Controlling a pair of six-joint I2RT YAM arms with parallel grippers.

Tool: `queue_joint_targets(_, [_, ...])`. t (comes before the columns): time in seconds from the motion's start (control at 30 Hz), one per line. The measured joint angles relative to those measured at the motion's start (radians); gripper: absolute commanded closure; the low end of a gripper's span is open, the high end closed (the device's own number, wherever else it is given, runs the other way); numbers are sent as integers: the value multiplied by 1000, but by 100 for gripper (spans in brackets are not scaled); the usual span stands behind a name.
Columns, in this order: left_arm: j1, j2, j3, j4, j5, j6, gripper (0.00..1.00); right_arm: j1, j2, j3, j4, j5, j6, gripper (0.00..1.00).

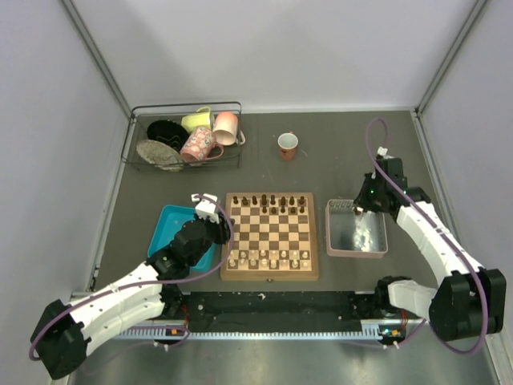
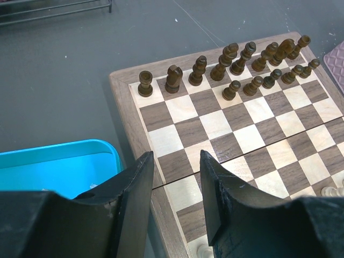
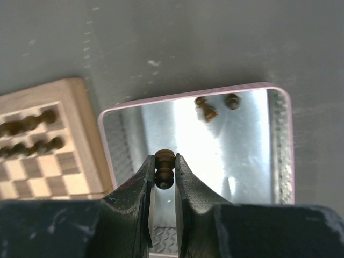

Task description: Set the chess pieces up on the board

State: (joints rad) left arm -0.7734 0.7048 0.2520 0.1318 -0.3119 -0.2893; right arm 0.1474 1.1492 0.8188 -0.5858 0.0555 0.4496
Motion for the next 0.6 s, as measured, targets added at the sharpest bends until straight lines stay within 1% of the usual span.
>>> queue_joint_targets(0.13, [0,0,0,0,0,0,56,34,-52,0,3,-93,-12,98])
queue_joint_targets(0.2, [0,0,0,0,0,0,56,107,-69,1,9,-95,-11,98])
queue_joint_targets(0.3, [0,0,0,0,0,0,56,291,-56,24,14,-82,-6,98])
queue_joint_targets(0.33, [0,0,0,0,0,0,56,364,-34,43,13,-77,-2,98])
queue_joint_targets(0.43, [0,0,0,0,0,0,56,495,56,102,18,-43,7,97])
queue_joint_targets(0.6, [0,-5,0,0,0,0,56,641,257,206,16,42,23,97])
